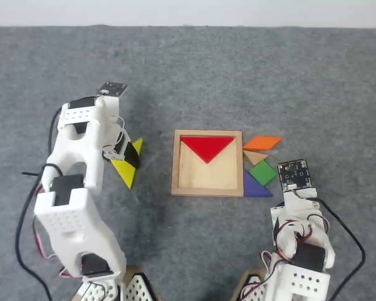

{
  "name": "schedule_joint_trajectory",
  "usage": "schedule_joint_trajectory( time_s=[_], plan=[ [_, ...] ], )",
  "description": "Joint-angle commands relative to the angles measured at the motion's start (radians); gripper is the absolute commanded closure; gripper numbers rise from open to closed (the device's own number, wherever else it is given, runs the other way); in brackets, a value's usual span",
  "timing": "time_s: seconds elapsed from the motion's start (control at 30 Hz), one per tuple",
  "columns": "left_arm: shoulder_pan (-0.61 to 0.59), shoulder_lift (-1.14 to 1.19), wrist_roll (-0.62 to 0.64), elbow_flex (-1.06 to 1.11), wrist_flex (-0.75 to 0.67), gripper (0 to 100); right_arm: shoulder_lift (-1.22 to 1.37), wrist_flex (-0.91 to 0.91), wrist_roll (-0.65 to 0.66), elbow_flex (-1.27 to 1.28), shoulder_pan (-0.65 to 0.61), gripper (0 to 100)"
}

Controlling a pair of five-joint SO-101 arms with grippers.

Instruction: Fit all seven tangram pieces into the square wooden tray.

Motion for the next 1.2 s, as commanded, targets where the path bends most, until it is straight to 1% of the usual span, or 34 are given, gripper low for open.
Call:
schedule_joint_trajectory(
  time_s=[0.0, 0.13, 0.33, 0.43, 0.5, 0.73, 0.97, 1.17],
  plan=[
    [0.014, -0.120, -0.011, -0.010, 0.054, 74, -0.015, 0.007, 0.014, 0.015, -0.005, 90.8],
    [0.014, -0.195, -0.014, -0.007, 0.100, 74, -0.015, 0.007, 0.014, 0.015, -0.005, 90.8],
    [0.012, -0.212, -0.021, -0.005, 0.106, 73, -0.015, 0.007, 0.014, 0.015, -0.005, 90.8],
    [0.012, -0.169, -0.021, -0.010, 0.095, 68, -0.015, 0.007, 0.014, 0.015, -0.005, 90.8],
    [0.011, -0.133, -0.021, -0.010, 0.054, 66, -0.015, 0.007, 0.014, 0.015, -0.004, 90.8],
    [0.012, -0.008, -0.017, -0.013, -0.008, 67, -0.015, 0.007, 0.014, 0.015, -0.004, 90.8],
    [0.012, 0.008, -0.018, -0.012, -0.008, 67, -0.015, 0.007, 0.014, 0.015, -0.005, 90.8],
    [0.029, 0.012, -0.018, 0.002, -0.009, 72, -0.015, 0.007, 0.014, 0.015, -0.005, 90.8]
  ],
)
